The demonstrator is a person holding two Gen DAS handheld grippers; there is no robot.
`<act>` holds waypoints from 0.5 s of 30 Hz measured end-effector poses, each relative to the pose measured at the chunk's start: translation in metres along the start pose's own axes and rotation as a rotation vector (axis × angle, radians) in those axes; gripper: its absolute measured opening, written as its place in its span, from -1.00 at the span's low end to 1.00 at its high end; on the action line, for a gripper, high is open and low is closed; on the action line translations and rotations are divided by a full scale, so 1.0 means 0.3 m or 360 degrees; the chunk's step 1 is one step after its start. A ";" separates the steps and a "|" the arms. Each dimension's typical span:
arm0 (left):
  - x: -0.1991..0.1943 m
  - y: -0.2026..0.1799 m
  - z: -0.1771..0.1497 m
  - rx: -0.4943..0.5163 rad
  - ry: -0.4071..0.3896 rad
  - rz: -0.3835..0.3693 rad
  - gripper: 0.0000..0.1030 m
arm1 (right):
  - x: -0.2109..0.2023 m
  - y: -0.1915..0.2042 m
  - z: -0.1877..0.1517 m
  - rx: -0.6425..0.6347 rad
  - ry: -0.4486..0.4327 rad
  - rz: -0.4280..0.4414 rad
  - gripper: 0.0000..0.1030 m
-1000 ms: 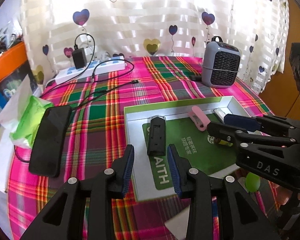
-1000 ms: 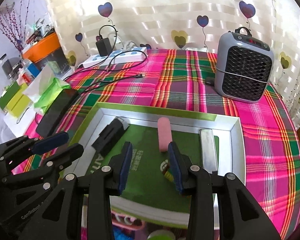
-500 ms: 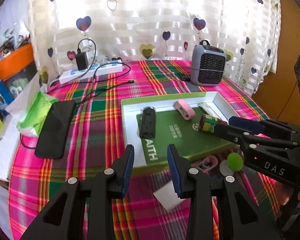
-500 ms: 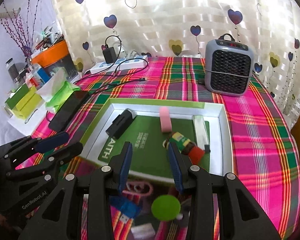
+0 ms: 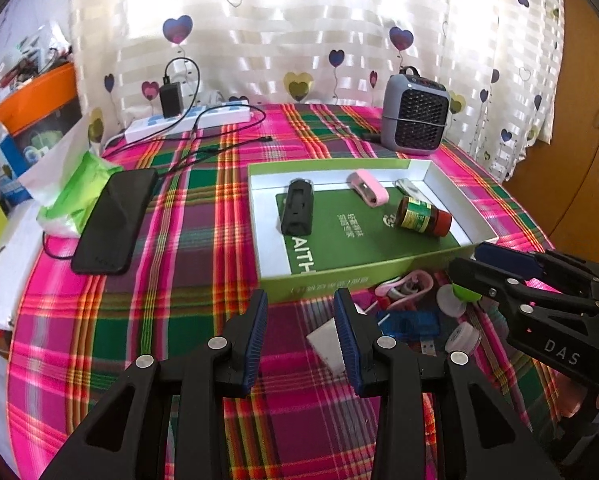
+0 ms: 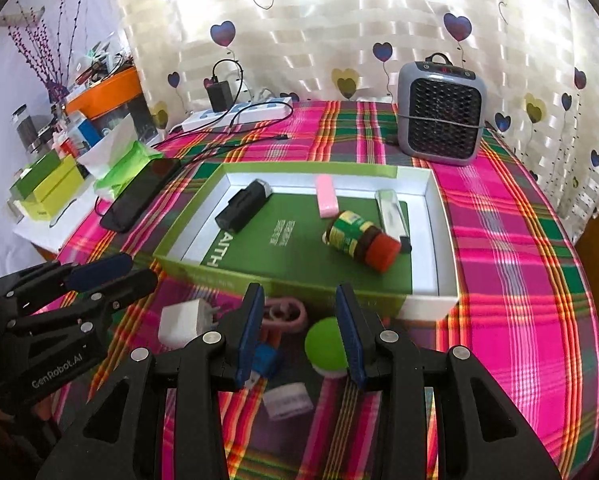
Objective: Organize rigid objects
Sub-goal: 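Withdraw both tools from the box back toward the remaining items, then move left tool to the white charger cube while right tool approaches the black round puck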
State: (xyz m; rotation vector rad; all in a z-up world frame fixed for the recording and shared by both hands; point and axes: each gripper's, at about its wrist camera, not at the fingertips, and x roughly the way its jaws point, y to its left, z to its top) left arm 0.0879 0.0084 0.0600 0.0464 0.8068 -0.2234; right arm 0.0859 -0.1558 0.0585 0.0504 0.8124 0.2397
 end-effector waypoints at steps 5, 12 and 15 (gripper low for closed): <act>-0.003 0.025 -0.029 -0.0018 0.0016 -0.0033 -0.36 | -0.024 -0.009 -0.029 0.0017 -0.0014 -0.0008 -0.26; 0.013 0.032 -0.076 -0.0002 0.0061 -0.0087 -0.36 | -0.043 -0.021 -0.082 0.0017 0.0001 -0.0011 -0.26; 0.010 0.024 -0.088 0.0034 0.0060 -0.0101 -0.36 | -0.047 -0.031 -0.102 0.0021 0.0011 -0.0001 -0.26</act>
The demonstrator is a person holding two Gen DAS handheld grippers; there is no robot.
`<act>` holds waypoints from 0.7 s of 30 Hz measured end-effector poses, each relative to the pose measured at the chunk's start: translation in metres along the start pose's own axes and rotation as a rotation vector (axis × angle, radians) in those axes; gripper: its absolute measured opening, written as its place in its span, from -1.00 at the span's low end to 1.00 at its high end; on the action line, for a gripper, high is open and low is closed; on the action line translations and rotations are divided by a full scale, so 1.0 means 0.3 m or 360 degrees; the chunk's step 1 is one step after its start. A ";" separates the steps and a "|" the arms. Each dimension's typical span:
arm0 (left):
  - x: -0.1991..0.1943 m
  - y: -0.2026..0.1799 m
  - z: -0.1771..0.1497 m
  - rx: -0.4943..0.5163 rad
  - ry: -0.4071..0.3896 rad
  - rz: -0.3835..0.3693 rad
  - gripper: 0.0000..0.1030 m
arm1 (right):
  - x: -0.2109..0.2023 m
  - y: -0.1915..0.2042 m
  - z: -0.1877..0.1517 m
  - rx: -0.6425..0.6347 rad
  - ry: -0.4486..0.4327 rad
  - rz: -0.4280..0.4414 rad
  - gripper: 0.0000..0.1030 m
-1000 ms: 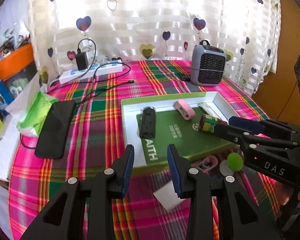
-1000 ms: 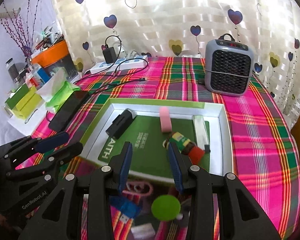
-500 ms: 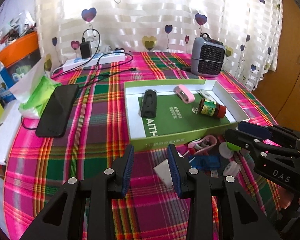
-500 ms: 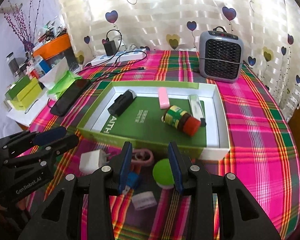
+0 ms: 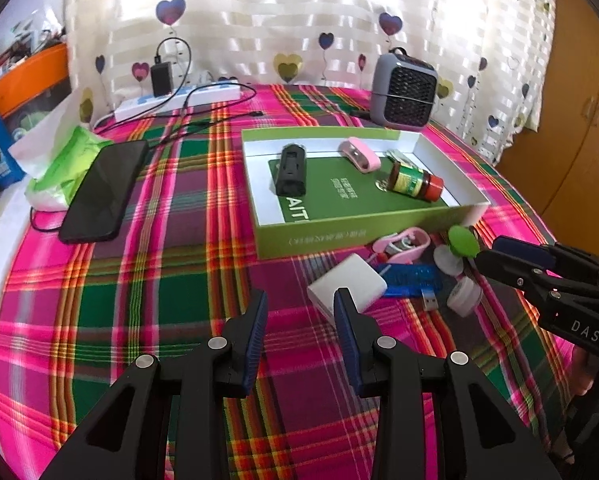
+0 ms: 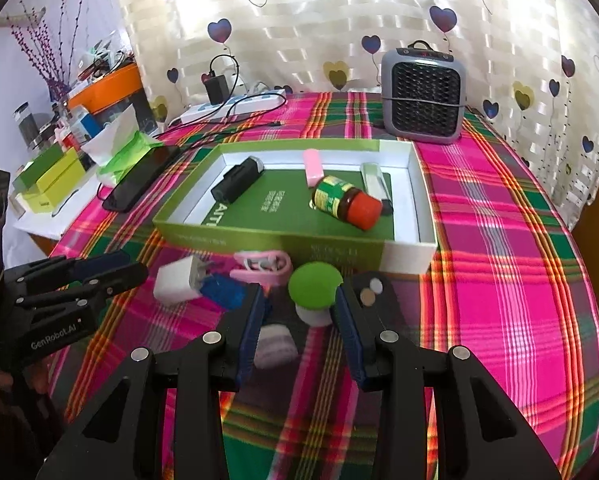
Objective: Organize rigid objects
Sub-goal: 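Move left tool to the white charger cube while right tool approaches the black round puck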
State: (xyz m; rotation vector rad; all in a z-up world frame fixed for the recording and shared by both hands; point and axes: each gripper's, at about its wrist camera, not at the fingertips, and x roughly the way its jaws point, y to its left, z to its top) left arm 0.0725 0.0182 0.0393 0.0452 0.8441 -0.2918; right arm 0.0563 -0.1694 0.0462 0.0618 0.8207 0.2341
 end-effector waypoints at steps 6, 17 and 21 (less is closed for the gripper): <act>0.008 -0.010 -0.013 0.0064 0.0017 -0.0054 -0.35 | -0.017 -0.021 -0.034 0.0016 0.0001 0.0003 -0.26; 0.042 -0.047 -0.012 0.0182 0.0062 -0.0068 -0.29 | -0.015 -0.095 -0.061 0.0080 0.0012 -0.0058 -0.26; 0.051 -0.064 -0.005 0.0222 0.0056 -0.0078 -0.28 | 0.005 -0.116 -0.058 0.0086 0.0039 -0.0062 -0.25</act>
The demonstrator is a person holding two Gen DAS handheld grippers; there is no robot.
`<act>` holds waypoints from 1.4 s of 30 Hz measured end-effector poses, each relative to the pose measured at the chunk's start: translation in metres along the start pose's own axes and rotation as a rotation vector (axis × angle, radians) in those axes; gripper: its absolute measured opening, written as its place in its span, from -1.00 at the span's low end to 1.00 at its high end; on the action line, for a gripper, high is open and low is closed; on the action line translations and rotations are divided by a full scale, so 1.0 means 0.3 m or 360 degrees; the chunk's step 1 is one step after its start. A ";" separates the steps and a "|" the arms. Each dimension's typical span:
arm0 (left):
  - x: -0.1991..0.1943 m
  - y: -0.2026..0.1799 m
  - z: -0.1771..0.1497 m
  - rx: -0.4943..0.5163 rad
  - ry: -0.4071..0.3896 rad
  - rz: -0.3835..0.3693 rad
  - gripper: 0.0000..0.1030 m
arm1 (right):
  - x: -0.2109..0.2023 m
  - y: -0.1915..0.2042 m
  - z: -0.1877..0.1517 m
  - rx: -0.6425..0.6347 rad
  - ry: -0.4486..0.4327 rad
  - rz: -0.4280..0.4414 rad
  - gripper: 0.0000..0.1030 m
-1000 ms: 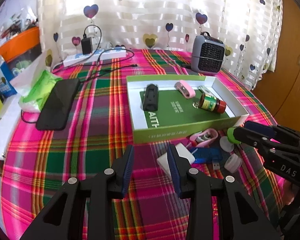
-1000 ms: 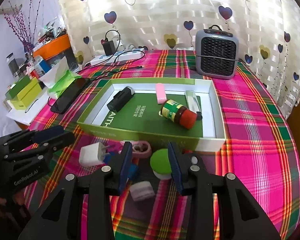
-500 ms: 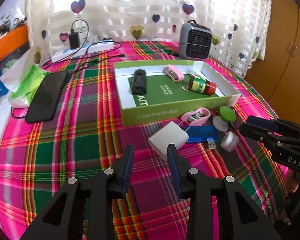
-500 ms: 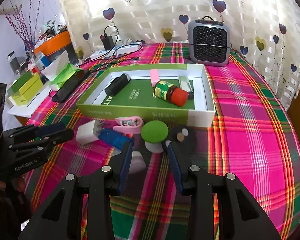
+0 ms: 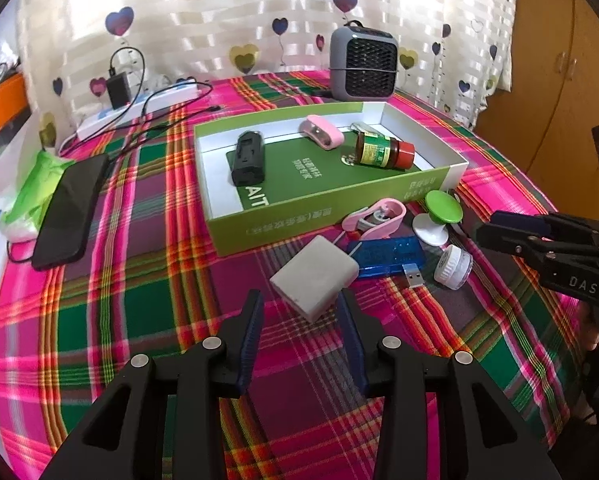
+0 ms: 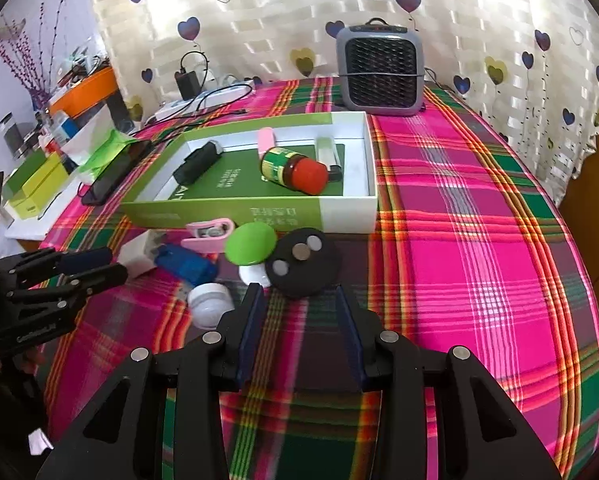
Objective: Organize rigid objects
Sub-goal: 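Move left tool to the white charger cube while right tool approaches the black round puck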
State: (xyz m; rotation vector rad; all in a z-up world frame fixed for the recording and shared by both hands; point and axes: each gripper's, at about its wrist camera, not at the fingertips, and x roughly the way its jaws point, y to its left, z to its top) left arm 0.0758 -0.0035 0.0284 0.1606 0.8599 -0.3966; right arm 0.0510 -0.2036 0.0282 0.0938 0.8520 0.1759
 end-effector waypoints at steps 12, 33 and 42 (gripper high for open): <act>0.040 -0.006 0.030 0.0029 0.0031 -0.0031 -0.20 | 0.063 0.012 0.018 -0.0130 0.0062 -0.0027 0.10; 0.042 -0.002 0.072 0.0134 0.0021 0.0014 -0.19 | 0.109 0.003 0.070 -0.0269 0.0113 -0.0137 0.10; 0.058 0.013 0.093 0.0152 -0.0002 -0.0042 -0.19 | 0.113 -0.041 0.078 -0.0219 0.0129 -0.0151 0.10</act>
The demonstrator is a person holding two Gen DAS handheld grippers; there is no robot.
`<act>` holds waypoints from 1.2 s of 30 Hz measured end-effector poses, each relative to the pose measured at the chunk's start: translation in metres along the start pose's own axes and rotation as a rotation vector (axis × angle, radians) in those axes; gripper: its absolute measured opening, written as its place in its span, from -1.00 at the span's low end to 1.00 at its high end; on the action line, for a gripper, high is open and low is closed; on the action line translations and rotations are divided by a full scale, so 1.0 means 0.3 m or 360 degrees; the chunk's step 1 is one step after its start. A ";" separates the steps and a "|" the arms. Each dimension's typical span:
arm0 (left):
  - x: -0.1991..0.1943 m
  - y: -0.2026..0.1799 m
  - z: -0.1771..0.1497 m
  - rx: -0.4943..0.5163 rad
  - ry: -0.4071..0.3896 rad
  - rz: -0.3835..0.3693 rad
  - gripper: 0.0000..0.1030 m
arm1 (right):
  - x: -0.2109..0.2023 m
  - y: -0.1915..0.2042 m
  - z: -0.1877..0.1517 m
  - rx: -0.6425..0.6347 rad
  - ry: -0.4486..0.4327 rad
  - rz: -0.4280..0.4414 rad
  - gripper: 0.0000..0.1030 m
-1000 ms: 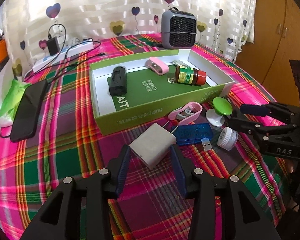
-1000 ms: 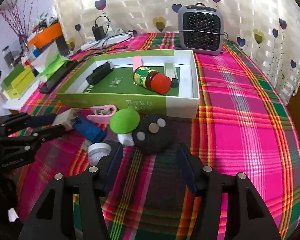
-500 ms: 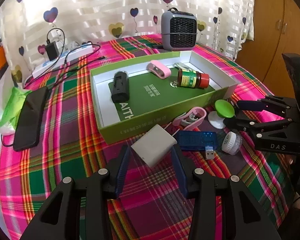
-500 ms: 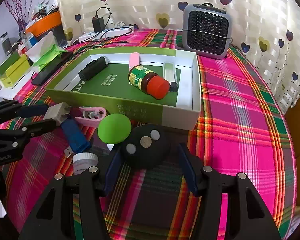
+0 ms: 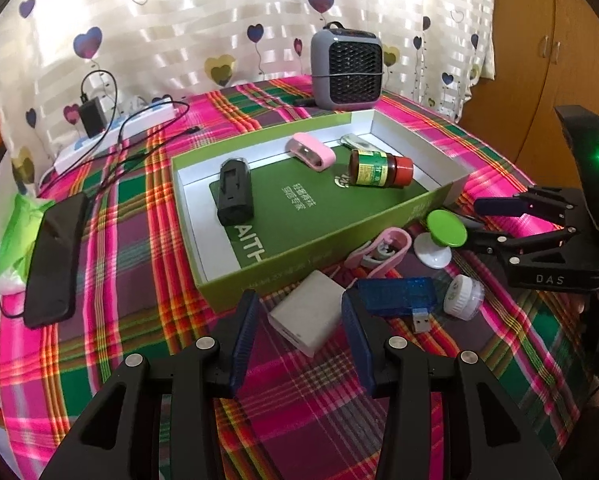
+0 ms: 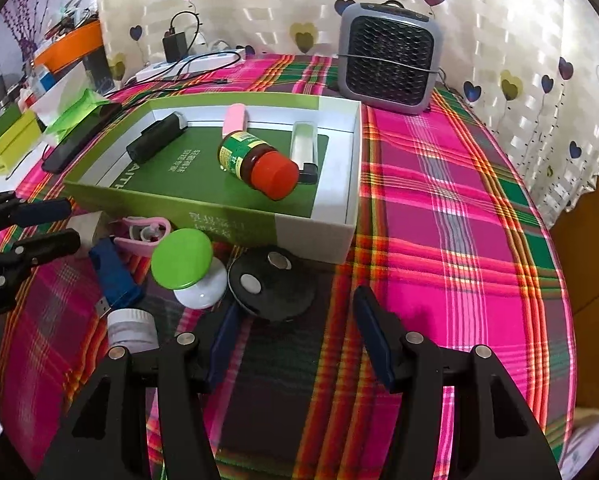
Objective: Organize rigid objects
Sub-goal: 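Move left tool to the white charger cube while right tool approaches the black round puck, then close left gripper on the white charger while right gripper closes on the black puck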
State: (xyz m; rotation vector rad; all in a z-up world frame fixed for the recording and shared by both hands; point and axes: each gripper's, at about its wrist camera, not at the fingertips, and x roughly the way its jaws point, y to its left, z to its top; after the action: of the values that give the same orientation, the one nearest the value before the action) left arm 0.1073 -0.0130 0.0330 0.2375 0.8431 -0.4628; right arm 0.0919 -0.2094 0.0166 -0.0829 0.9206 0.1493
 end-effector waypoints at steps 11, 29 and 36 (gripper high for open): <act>0.047 -0.009 0.027 0.0107 0.0032 -0.0166 -0.18 | 0.005 0.004 0.006 -0.0018 -0.0005 0.0020 0.10; 0.040 -0.048 0.008 0.0115 0.0090 -0.0197 -0.18 | 0.008 0.012 0.013 -0.0028 -0.0007 0.0024 0.10; 0.045 -0.045 0.009 0.0067 0.0094 -0.0185 -0.18 | 0.009 0.010 0.014 -0.0023 -0.0011 0.0025 0.10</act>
State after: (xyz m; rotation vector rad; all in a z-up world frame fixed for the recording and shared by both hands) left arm 0.1104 -0.0300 0.0242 0.2426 0.9085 -0.5850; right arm 0.0962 -0.2057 0.0170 -0.0884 0.9137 0.1708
